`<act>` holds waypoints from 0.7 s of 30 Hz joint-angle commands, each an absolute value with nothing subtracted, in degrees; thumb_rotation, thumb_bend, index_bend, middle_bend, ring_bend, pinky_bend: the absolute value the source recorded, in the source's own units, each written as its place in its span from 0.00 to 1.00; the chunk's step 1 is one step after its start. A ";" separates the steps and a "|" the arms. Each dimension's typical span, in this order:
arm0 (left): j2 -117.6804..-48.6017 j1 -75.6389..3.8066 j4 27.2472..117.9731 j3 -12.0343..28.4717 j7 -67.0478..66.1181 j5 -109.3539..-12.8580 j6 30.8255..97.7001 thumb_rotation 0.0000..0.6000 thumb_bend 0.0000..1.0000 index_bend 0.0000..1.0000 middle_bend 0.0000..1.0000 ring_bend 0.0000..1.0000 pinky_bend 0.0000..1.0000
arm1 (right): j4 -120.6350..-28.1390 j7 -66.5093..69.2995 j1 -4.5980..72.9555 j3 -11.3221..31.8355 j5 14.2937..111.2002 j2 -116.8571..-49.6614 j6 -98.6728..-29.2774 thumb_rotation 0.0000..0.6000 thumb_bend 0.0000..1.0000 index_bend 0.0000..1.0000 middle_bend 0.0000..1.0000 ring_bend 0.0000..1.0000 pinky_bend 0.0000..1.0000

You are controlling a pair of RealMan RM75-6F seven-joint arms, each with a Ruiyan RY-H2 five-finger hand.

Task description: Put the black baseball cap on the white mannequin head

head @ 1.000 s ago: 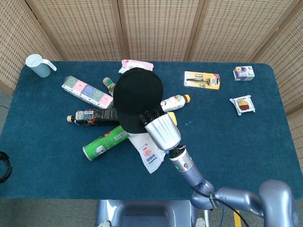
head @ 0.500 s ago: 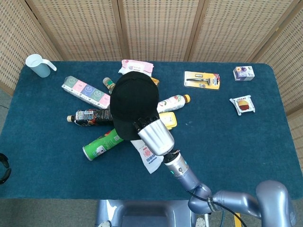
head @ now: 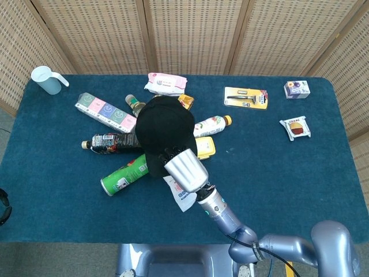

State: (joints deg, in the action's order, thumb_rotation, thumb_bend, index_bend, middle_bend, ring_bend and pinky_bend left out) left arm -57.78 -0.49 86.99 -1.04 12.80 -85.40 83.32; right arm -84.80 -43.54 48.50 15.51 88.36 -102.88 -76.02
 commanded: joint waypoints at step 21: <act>-57.35 -1.08 88.69 -0.68 11.23 -85.58 83.09 1.00 0.35 0.55 0.42 0.29 0.30 | -90.63 -43.74 43.91 13.57 88.55 -95.75 -76.71 1.00 0.28 0.30 0.43 0.56 0.71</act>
